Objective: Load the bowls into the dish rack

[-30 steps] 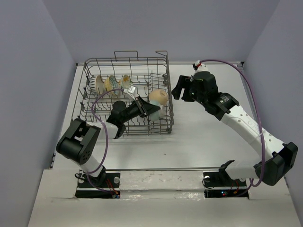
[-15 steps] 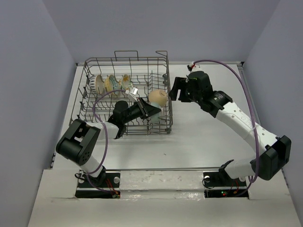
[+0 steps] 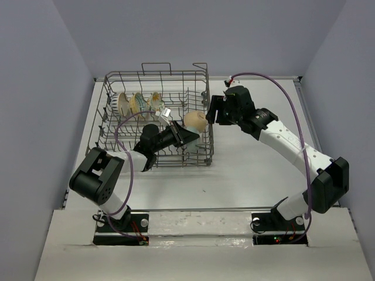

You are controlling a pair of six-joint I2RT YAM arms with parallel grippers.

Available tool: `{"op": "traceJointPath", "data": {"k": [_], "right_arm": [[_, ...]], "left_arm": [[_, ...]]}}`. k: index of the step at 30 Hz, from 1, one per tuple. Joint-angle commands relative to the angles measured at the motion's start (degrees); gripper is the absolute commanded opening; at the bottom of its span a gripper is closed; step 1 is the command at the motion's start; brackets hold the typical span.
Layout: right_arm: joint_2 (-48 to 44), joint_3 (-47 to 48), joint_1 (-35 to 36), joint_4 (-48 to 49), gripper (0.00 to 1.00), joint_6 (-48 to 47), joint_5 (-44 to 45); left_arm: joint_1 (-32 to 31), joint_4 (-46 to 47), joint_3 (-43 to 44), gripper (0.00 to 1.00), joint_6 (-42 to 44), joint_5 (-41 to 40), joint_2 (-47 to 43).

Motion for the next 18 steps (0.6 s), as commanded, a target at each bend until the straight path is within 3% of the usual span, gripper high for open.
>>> {"op": "traceJointPath", "data": {"k": [1, 5, 12, 18], "right_arm": [[-0.3, 2.2, -0.2, 2.6, 0.65, -0.4, 1.0], [-0.4, 2.0, -0.2, 2.7, 0.64, -0.3, 1.1], [-0.4, 2.3, -0.2, 2.7, 0.57, -0.4, 1.1], [-0.2, 2.4, -0.2, 2.7, 0.56, -0.3, 1.0]], "left_arm": [[0.7, 0.5, 1.9, 0.17, 2.5, -1.3, -2.5], [0.7, -1.0, 1.9, 0.3, 3.2, -2.0, -3.2], [0.7, -3.3, 1.6, 0.43, 3.9, -3.2, -4.3], [0.7, -5.4, 1.7, 0.48, 4.9, -3.8, -4.7]]}}
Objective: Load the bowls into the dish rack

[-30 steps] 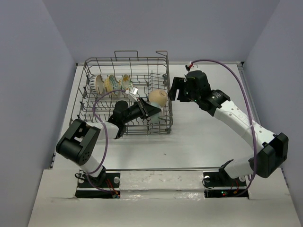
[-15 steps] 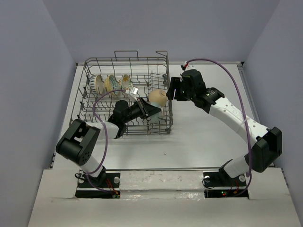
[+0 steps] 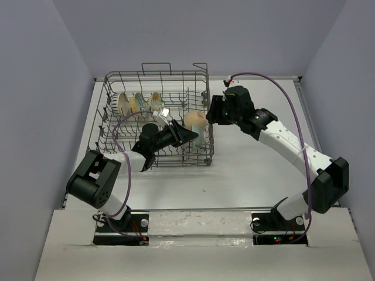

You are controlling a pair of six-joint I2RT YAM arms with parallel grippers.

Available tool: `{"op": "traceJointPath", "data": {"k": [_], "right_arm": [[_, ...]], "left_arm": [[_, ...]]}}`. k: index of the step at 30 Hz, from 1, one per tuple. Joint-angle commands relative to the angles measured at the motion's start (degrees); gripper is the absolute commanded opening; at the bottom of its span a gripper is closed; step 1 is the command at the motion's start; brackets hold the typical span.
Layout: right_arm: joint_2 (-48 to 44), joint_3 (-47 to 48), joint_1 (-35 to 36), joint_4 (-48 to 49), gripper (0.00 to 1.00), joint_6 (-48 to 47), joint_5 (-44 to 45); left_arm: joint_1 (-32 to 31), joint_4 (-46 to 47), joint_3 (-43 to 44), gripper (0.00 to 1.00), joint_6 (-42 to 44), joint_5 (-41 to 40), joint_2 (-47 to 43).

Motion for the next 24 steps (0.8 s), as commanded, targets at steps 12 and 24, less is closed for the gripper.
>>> {"op": "traceJointPath", "data": {"k": [12, 24], "right_arm": [[0.3, 2.8, -0.2, 1.9, 0.56, -0.5, 1.2], [0.6, 2.9, -0.2, 1.9, 0.55, -0.5, 1.2]], "left_arm": [[0.5, -7.0, 2.2, 0.47, 5.0, -3.8, -4.8], [0.4, -19.6, 4.6, 0.46, 10.4, -9.3, -9.3]]}}
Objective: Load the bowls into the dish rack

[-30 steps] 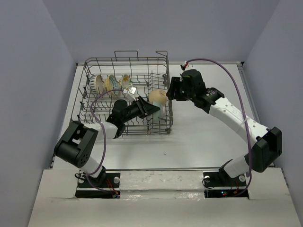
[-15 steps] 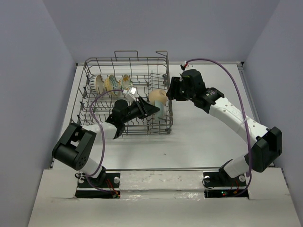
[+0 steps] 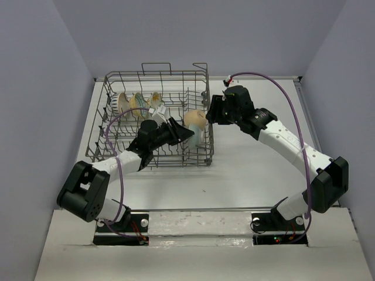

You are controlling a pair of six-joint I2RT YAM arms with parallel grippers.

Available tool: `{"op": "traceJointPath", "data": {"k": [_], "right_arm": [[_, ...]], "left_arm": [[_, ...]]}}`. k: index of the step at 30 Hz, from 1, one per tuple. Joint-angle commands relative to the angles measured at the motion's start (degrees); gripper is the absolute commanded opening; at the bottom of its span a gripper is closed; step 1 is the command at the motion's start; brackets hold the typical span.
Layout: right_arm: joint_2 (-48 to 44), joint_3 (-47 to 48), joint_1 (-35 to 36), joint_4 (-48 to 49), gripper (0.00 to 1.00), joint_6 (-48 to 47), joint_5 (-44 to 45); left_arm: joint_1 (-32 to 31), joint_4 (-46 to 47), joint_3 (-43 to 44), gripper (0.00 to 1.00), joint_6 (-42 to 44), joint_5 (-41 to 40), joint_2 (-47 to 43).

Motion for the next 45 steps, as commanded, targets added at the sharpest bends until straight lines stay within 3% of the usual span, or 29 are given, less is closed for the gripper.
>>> {"op": "traceJointPath", "data": {"k": [1, 28, 38, 45], "right_arm": [[0.3, 2.6, -0.2, 1.9, 0.56, -0.5, 1.3], [0.2, 2.4, -0.2, 2.0, 0.55, -0.2, 1.0], [0.1, 2.1, -0.2, 2.0, 0.56, -0.3, 1.3], [-0.7, 2.8, -0.2, 2.0, 0.57, -0.5, 1.5]], "left_arm": [[0.4, -4.0, 1.9, 0.45, 3.4, -3.1, -1.8], [0.4, -13.4, 2.7, 0.43, 9.2, -5.4, -5.9], [0.4, -23.8, 7.3, 0.52, 15.0, -8.7, -13.0], [0.4, -32.9, 16.2, 0.56, 19.5, -12.4, -18.0]]}}
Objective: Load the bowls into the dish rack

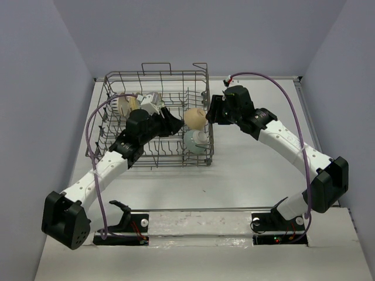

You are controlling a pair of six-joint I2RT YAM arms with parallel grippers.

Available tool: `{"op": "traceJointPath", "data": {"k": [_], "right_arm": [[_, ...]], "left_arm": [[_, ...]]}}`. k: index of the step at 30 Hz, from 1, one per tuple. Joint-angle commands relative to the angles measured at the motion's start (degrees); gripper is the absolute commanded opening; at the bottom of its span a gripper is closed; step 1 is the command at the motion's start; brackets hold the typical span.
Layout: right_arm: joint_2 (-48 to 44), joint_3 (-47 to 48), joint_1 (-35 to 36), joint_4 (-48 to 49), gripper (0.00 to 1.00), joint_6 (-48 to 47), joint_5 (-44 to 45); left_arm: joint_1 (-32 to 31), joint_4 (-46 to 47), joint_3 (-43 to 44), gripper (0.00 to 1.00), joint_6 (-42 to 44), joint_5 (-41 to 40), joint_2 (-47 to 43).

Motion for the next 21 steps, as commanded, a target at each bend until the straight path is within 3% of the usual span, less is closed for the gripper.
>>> {"op": "traceJointPath", "data": {"k": [1, 16, 21], "right_arm": [[-0.8, 3.0, -0.2, 2.0, 0.58, -0.5, 1.4], [-3.3, 6.4, -0.2, 0.7, 0.82, -1.5, 2.6], [-6.1, 7.2, -0.2, 1.6, 1.0, -0.7, 2.9]], "left_arm": [[0.3, -5.3, 6.6, 0.56, 4.7, -3.2, -3.4], [0.7, -16.7, 15.6, 0.63, 11.9, -9.5, -8.4], [1.0, -20.3, 18.7, 0.66, 14.1, -15.3, -9.7]]}}
